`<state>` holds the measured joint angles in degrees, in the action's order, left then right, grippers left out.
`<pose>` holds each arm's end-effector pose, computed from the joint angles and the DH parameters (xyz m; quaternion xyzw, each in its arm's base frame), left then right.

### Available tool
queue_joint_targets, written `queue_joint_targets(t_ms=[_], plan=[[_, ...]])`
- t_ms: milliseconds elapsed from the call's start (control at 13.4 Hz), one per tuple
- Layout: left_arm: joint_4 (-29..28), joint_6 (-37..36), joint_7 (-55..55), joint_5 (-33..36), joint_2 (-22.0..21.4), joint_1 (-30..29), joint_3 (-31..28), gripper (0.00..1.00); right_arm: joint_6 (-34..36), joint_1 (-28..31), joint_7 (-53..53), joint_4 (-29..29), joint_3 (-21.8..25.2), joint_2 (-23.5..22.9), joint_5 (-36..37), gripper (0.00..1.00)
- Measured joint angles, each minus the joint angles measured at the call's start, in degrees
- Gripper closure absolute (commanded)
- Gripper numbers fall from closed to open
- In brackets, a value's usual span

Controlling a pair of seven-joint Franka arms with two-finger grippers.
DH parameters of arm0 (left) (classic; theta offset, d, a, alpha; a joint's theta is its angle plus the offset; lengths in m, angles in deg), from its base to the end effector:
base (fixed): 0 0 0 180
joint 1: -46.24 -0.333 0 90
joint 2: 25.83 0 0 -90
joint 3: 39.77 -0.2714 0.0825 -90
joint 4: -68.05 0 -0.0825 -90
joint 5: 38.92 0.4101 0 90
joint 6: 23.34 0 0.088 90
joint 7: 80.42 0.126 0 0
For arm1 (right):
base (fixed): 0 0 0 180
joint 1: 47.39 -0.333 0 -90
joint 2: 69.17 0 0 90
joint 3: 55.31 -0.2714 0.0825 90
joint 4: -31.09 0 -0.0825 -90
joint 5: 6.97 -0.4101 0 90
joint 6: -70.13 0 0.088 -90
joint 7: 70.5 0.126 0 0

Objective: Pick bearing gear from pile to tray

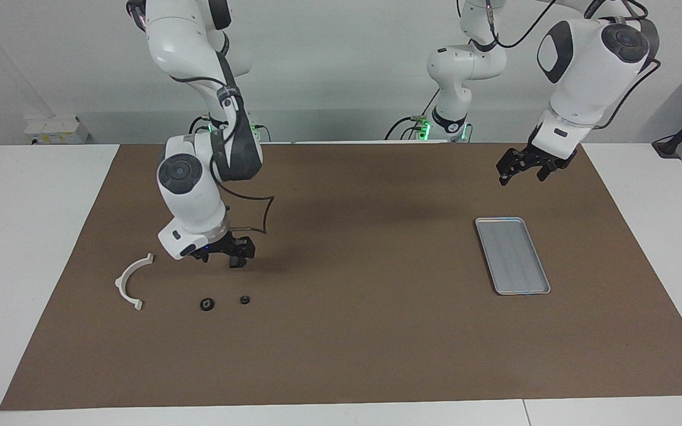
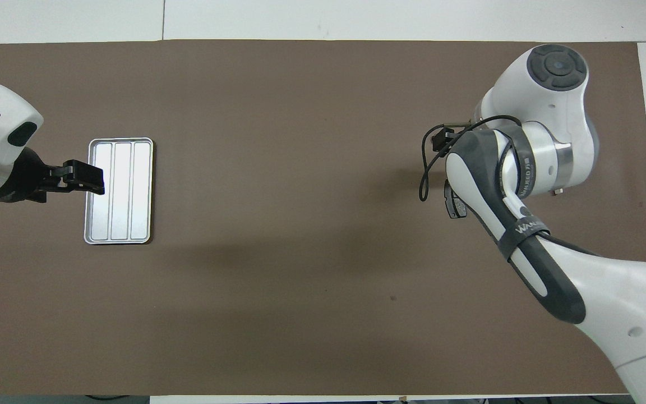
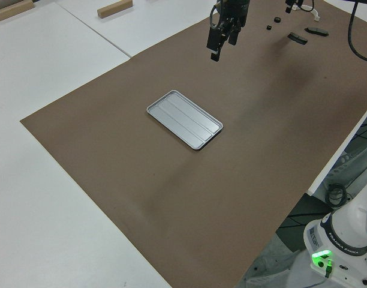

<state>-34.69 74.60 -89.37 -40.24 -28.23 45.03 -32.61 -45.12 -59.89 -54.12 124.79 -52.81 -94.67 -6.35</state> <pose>0.5686 -0.0626 0.4854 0.9993 0.0281 -0.0221 0.0060 0.6583 0.1172 0.2829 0.9980 -0.0513 -0.0301 0.0217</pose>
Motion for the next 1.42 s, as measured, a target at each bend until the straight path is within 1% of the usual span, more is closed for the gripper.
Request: queue_joint_targets(t_ms=[150,299,524,673,748,898,1048,1197,1347,1422], plan=[[0.0,0.0,0.0,0.0,0.0,0.0,0.0,0.0,-0.6,-1.0,3.4,-5.4,0.0,-6.2,0.1,0.0],[0.0,0.0,0.0,0.0,0.0,0.0,0.0,0.0,-2.3,-1.3,5.6,-8.6,0.0,-10.6,1.3,0.01],[0.0,0.0,0.0,0.0,0.0,0.0,0.0,0.0,-5.5,-1.4,6.9,-9.6,0.1,-13.2,2.8,0.04],[0.0,0.0,0.0,0.0,0.0,0.0,0.0,0.0,-6.1,-1.4,7.2,-9.9,0.1,-13.3,2.8,0.13],[0.0,0.0,0.0,0.0,0.0,0.0,0.0,0.0,-6.2,-1.4,7.7,-10.1,0.1,-13.3,2.8,0.21],[0.0,0.0,0.0,0.0,0.0,0.0,0.0,0.0,-6.2,-1.4,8.2,-10.2,0.1,-13.3,2.8,0.29],[0.0,0.0,0.0,0.0,0.0,0.0,0.0,0.0,-6.2,-1.4,9.0,-10.3,0.1,-13.3,2.7,0.43],[0.0,0.0,0.0,0.0,0.0,0.0,0.0,0.0,-6.2,-1.4,9.8,-10.4,0.1,-13.3,2.7,0.66],[0.0,0.0,0.0,0.0,0.0,0.0,0.0,0.0,-6.2,-1.4,10.0,-10.5,0.1,-13.3,2.7,1.0],[0.0,0.0,0.0,0.0,0.0,0.0,0.0,0.0,-6.2,-1.3,10.0,-10.7,0.1,-13.3,2.7,1.0]])
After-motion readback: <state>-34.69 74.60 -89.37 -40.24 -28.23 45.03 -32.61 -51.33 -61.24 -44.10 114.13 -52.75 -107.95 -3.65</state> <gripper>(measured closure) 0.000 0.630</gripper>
